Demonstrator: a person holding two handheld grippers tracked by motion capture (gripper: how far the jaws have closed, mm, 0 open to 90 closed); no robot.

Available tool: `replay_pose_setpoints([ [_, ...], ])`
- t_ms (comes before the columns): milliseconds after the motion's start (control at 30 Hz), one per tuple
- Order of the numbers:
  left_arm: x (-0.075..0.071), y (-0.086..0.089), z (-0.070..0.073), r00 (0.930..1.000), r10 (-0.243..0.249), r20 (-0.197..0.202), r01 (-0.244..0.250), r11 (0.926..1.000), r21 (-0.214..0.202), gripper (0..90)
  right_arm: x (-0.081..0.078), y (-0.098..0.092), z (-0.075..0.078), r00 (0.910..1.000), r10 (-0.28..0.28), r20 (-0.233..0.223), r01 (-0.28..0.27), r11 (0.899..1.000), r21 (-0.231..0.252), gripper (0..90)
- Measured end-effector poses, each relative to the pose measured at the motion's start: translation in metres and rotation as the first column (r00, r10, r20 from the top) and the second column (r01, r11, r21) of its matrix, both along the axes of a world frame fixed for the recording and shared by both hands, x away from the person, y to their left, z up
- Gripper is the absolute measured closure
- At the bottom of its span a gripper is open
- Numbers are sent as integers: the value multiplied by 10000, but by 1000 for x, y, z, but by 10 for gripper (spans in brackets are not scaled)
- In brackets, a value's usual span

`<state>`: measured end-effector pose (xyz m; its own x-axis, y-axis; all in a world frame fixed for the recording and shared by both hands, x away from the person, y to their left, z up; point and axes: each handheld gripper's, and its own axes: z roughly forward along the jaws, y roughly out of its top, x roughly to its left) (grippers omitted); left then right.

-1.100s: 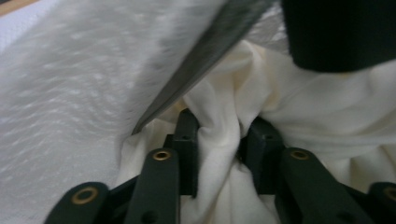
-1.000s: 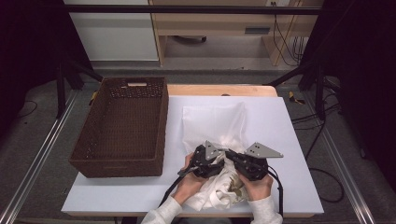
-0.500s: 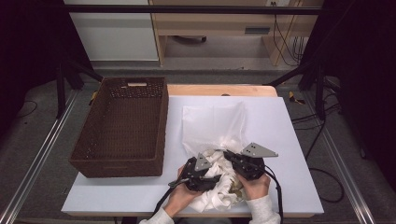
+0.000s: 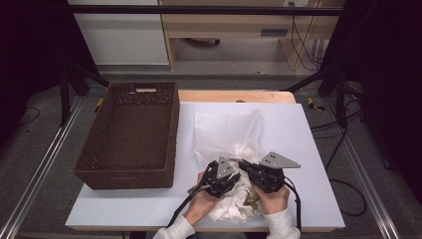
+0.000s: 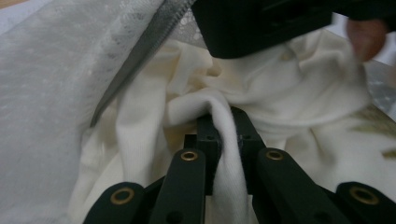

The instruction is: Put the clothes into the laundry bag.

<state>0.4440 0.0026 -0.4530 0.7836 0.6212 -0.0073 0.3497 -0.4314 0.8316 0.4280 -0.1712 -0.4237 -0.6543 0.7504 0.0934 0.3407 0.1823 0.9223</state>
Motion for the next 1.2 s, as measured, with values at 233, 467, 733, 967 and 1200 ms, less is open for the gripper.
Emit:
replay_pose_setpoints([
  [233,24,-12,-12,9992,410,-10,-410,9986,338,825,0,-3,0,10000,-52,-67,52,10000,66,891],
  [467,3,11,4,9992,366,159,-366,9993,11,400,4,-9,-5,9994,-332,-128,332,9994,-59,891],
  [733,14,52,-11,9917,984,-824,-976,9951,140,167,3,-6,-5,9995,-272,-153,270,9996,-125,890],
  [967,11,39,-17,9960,183,-869,-205,9995,-235,664,5,-5,-7,9995,-231,-221,228,9997,-114,891],
  [1200,4,23,3,9992,-135,-382,120,9991,-395,781,4,-3,-5,9999,-11,-170,12,10000,63,891],
])
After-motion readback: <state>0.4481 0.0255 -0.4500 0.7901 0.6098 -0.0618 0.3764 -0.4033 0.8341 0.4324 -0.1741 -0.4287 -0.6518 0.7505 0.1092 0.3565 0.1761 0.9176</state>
